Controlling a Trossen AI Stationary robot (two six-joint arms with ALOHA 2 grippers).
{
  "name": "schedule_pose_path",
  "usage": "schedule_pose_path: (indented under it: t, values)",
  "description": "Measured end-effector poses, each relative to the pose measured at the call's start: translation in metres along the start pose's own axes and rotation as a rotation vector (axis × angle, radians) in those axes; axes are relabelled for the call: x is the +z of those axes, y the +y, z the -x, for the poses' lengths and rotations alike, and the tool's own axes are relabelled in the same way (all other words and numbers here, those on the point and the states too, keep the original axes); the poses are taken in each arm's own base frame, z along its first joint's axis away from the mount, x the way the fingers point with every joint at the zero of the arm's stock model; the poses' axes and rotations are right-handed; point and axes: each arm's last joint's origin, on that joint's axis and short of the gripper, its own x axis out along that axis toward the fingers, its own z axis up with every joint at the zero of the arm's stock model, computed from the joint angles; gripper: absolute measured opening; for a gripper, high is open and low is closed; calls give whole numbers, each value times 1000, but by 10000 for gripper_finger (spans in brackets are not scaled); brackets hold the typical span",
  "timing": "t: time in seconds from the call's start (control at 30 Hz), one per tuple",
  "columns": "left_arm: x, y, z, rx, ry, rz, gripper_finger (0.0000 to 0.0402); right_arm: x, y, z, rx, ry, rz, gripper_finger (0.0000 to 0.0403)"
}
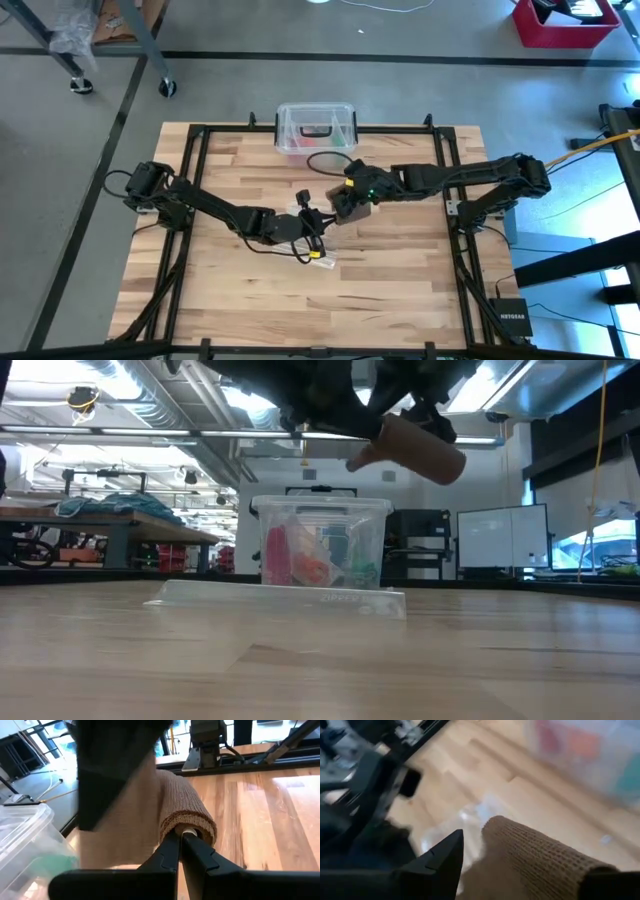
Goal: Roll bandage
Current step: Roll the brown bandage
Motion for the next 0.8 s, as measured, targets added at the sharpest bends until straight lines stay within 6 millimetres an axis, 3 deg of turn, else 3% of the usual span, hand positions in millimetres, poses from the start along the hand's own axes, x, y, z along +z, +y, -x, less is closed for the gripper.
schedule_pose_path:
  t: [0.1,0.3,0.43,0.6,0.8]
  values:
    - [0,0,0,1,0,-10,0,-1,3,0,73,61,-44,202]
    - [0,1,-1,5,2,-7,0,6,8,1,176,57,-361,202]
    - [0,1,-1,5,2,-9,0,14,-4,-2,140,45,-342,202]
    - [-1,1,-1,4,7,-13,0,23,-28,-8,27,55,-438,202]
    - [-1,1,-1,4,7,-27,0,25,-32,-9,29,71,-445,202]
